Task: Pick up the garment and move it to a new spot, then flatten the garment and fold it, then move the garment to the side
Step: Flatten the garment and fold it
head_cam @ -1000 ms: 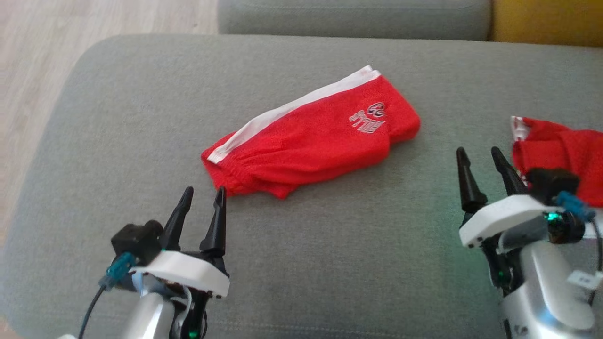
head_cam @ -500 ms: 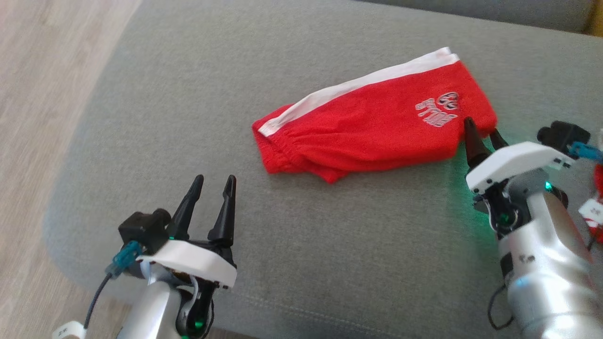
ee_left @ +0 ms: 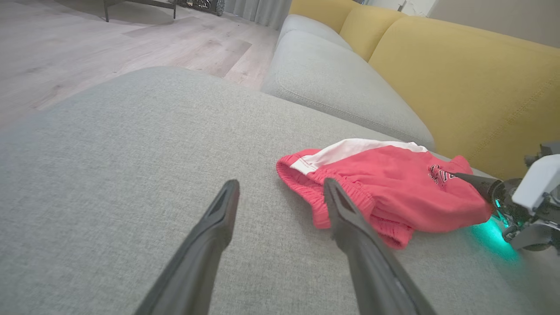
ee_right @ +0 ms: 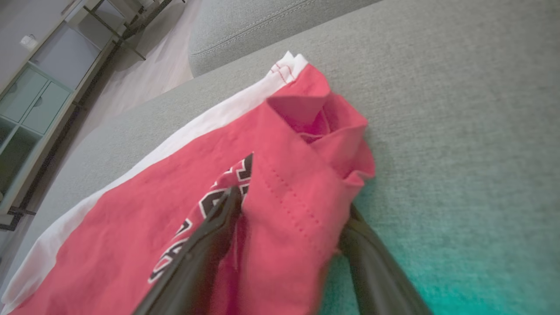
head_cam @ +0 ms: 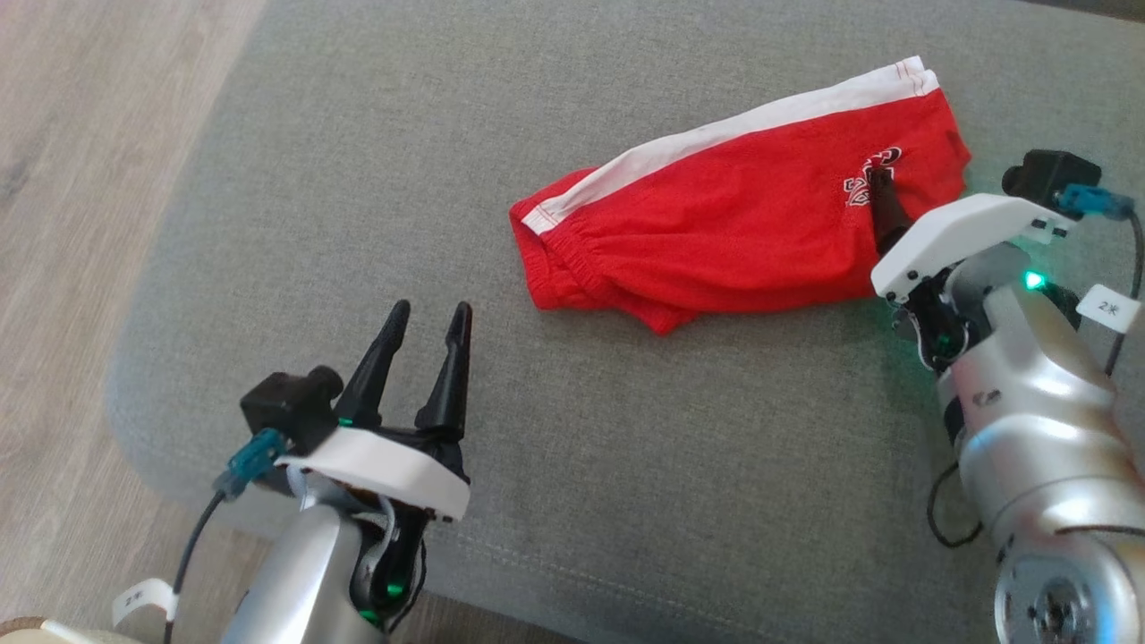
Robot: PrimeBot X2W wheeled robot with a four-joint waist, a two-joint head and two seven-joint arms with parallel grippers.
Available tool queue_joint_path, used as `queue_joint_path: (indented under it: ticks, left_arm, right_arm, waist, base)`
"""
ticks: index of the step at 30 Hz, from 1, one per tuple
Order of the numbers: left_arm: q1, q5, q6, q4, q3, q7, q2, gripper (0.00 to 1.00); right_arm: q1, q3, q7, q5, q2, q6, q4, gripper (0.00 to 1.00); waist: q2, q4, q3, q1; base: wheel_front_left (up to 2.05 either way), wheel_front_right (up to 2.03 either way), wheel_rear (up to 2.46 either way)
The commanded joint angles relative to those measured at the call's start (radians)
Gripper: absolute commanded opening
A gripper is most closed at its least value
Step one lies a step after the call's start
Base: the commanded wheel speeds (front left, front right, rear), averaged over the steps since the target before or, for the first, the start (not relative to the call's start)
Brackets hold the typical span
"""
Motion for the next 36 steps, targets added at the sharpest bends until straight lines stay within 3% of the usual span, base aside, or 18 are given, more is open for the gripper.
queue_joint_path:
  ticks: [1, 4, 5, 6, 7, 19, 36]
  left_arm:
    - [-0.041, -0.007, 0.007, -0.036, 0.021, -0.012, 0.005, 1.0]
    - [-0.045, -0.009, 0.007, -0.035, 0.018, -0.012, 0.005, 1.0]
    - [-0.047, -0.009, 0.006, -0.034, 0.017, -0.012, 0.005, 1.0]
    - [-0.049, -0.009, 0.006, -0.034, 0.018, -0.012, 0.005, 1.0]
    - [-0.051, -0.01, 0.007, -0.035, 0.018, -0.012, 0.005, 1.0]
    - [-0.04, -0.018, 0.009, -0.028, 0.025, -0.012, 0.005, 1.0]
    - [0.006, -0.002, 0.016, -0.018, 0.024, -0.012, 0.005, 1.0]
  right_arm:
    - [-0.035, 0.002, -0.017, -0.026, 0.014, 0.002, 0.018, 1.0]
    - [-0.065, -0.012, -0.03, -0.067, 0.014, 0.002, 0.051, 1.0]
    - [-0.074, -0.012, -0.027, -0.078, 0.014, 0.002, 0.058, 0.74]
    - [-0.084, -0.008, -0.025, -0.089, 0.014, 0.002, 0.063, 0.2]
    - [-0.092, -0.002, -0.027, -0.103, 0.014, 0.002, 0.067, 0.0]
    - [-0.115, 0.006, -0.094, -0.165, -0.015, 0.002, 0.061, 0.0]
    - [0.088, 0.012, -0.153, -0.076, -0.006, 0.002, -0.078, 0.0]
  waist:
    - [0.0, -0.004, 0.005, 0.0]
    - [0.0, -0.01, 0.012, 0.0]
    - [0.0, -0.012, 0.015, 0.0]
    - [0.0, -0.014, 0.018, 0.0]
    - [0.0, -0.017, 0.021, 0.0]
    - [0.0, -0.063, -0.013, 0.0]
    - [0.0, -0.201, -0.12, 0.0]
  base:
    - [0.0, 0.0, 0.0]
    - [0.0, 0.0, 0.0]
    - [0.0, 0.0, 0.0]
    - [0.0, 0.0, 0.0]
    - [0.0, 0.0, 0.0]
    - [0.0, 0.0, 0.0]
    - [0.0, 0.0, 0.0]
